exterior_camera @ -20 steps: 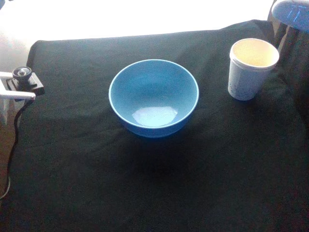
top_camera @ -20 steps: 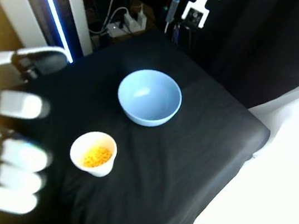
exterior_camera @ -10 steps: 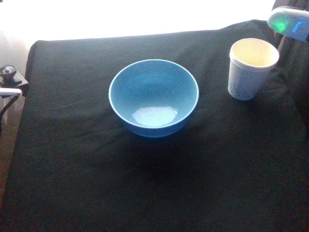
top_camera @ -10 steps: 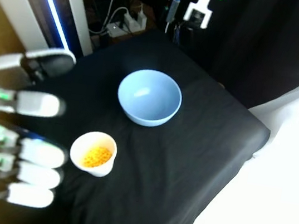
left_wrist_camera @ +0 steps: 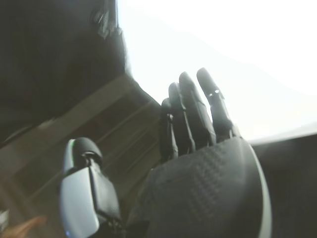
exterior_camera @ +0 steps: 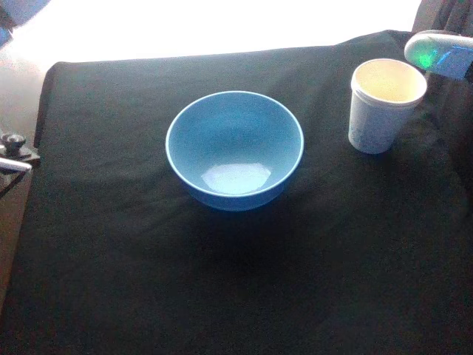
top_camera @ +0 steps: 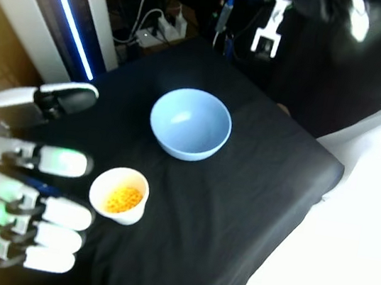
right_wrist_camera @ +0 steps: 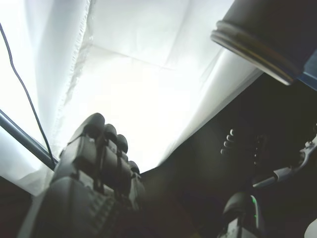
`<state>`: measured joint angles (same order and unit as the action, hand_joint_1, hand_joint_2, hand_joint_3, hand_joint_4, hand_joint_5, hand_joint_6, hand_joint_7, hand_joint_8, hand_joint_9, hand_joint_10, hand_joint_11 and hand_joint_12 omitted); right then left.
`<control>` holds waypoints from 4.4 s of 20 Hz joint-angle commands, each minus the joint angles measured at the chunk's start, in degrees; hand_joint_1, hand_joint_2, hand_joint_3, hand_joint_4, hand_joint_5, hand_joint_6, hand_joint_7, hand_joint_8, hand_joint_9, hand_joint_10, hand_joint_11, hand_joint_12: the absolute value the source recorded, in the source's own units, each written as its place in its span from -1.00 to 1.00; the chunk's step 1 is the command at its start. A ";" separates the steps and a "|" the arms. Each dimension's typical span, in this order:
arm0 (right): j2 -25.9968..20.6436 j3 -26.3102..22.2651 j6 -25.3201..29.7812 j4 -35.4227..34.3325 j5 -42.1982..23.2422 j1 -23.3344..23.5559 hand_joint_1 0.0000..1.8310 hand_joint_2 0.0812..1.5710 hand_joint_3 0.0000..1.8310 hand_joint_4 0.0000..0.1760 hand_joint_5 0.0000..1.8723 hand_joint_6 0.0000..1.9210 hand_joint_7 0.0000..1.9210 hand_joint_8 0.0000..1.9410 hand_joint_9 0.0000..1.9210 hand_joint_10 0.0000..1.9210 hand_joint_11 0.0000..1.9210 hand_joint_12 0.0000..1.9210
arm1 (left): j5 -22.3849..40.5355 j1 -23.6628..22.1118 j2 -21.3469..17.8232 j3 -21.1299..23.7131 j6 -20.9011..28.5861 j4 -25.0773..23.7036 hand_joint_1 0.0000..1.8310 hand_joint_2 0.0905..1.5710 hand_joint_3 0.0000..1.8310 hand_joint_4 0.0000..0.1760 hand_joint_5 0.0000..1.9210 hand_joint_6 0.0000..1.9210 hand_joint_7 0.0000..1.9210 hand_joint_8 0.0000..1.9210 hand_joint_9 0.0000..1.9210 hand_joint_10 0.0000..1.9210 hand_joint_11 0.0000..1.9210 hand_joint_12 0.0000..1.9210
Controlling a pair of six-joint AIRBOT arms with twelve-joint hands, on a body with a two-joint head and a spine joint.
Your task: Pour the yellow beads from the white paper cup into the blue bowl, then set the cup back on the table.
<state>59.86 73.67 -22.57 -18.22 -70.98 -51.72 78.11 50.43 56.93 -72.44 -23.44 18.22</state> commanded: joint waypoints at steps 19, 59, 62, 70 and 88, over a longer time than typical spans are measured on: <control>5.70 1.62 4.97 -6.24 -6.67 -3.93 -0.24 -0.19 -1.00 0.30 -1.00 -1.00 -0.93 -1.00 -1.00 -1.00 -1.00 -0.70 | -3.61 3.70 -0.03 -2.13 0.50 -0.07 -0.22 -0.15 -1.00 0.31 -0.94 -1.00 -0.85 -1.00 -0.91 -1.00 -1.00 -0.93; 13.28 9.04 6.58 -9.46 3.13 -5.58 -0.03 -0.39 -1.00 0.47 -0.96 -0.99 -0.77 -0.99 -0.84 -0.99 -0.93 -0.96 | -1.56 5.96 2.00 -2.80 1.82 2.18 -0.22 -0.17 -1.00 0.14 -0.99 -1.00 -0.79 -1.00 -0.80 -0.99 -0.88 -0.95; 13.64 9.43 6.58 -9.28 3.40 -5.33 -0.05 -0.44 -1.00 0.35 -0.91 -0.99 -0.70 -0.99 -0.79 -0.99 -0.90 -0.91 | -1.56 6.05 2.01 -2.82 1.93 2.17 -0.20 -0.15 -0.99 0.10 -0.98 -1.00 -0.76 -0.99 -0.81 -0.99 -0.87 -0.95; 14.72 10.59 6.58 -8.68 4.80 -4.61 0.03 -0.32 -1.00 -1.00 -0.82 -1.00 -0.65 -1.00 -0.69 -1.00 -0.99 -0.71 | -1.50 6.49 2.19 -2.83 2.02 2.19 -0.22 -0.17 -1.00 0.20 -0.97 -1.00 -0.75 -0.99 -0.80 -0.99 -0.83 -0.93; 14.77 11.01 7.12 -8.53 4.81 -4.49 0.31 0.25 -1.00 -1.00 0.30 -0.42 0.12 -1.00 -0.01 -1.00 -0.36 -0.37 | -0.85 7.98 3.45 -3.25 3.28 3.35 -0.20 -0.18 -1.00 0.51 -0.96 -1.00 -0.72 -1.00 -0.82 -1.00 -0.75 -0.91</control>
<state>74.63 84.40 -16.38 -27.20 -60.12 -56.80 69.95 58.87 60.10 -75.22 -20.97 21.04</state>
